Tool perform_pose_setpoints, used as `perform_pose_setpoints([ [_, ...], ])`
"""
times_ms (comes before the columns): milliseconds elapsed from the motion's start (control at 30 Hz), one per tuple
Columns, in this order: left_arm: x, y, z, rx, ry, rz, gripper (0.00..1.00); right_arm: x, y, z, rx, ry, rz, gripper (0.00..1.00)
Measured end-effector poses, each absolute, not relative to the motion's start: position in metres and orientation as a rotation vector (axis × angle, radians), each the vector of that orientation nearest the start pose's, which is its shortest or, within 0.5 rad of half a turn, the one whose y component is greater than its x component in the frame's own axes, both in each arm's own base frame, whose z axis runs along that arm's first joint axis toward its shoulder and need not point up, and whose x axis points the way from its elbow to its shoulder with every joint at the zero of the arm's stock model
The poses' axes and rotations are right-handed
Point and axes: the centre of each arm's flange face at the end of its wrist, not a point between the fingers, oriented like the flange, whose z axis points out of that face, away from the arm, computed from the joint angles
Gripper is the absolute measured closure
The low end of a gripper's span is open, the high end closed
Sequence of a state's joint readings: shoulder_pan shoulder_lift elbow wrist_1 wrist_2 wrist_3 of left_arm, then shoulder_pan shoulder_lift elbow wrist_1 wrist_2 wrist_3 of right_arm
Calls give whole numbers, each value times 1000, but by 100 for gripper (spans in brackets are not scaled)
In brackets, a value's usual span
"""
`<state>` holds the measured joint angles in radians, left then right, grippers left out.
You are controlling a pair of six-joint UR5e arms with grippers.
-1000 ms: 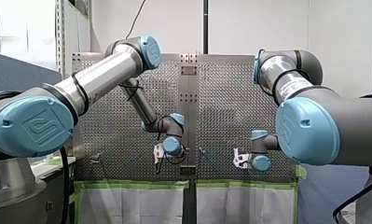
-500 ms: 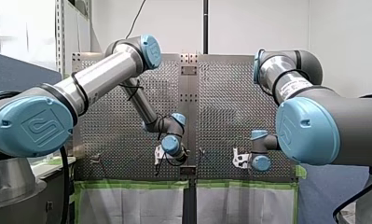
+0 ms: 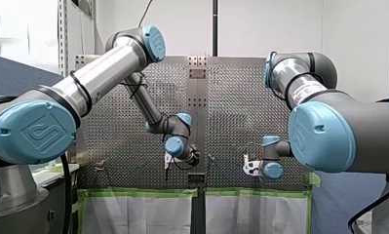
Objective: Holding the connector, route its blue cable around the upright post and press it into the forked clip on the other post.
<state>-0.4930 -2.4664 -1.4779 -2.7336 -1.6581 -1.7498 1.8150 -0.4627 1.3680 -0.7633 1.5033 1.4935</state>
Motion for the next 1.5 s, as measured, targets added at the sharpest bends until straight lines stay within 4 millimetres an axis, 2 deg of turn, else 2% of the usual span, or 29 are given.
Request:
perform_pose_setpoints([
  [367,495,-428,3,321,1986,-415,0,307,-652,-69,1583,-1069,1308,100],
  [1500,462,-471,9,360,1907,-400,0,312,-650,-69,1604,-1055,1337,100],
])
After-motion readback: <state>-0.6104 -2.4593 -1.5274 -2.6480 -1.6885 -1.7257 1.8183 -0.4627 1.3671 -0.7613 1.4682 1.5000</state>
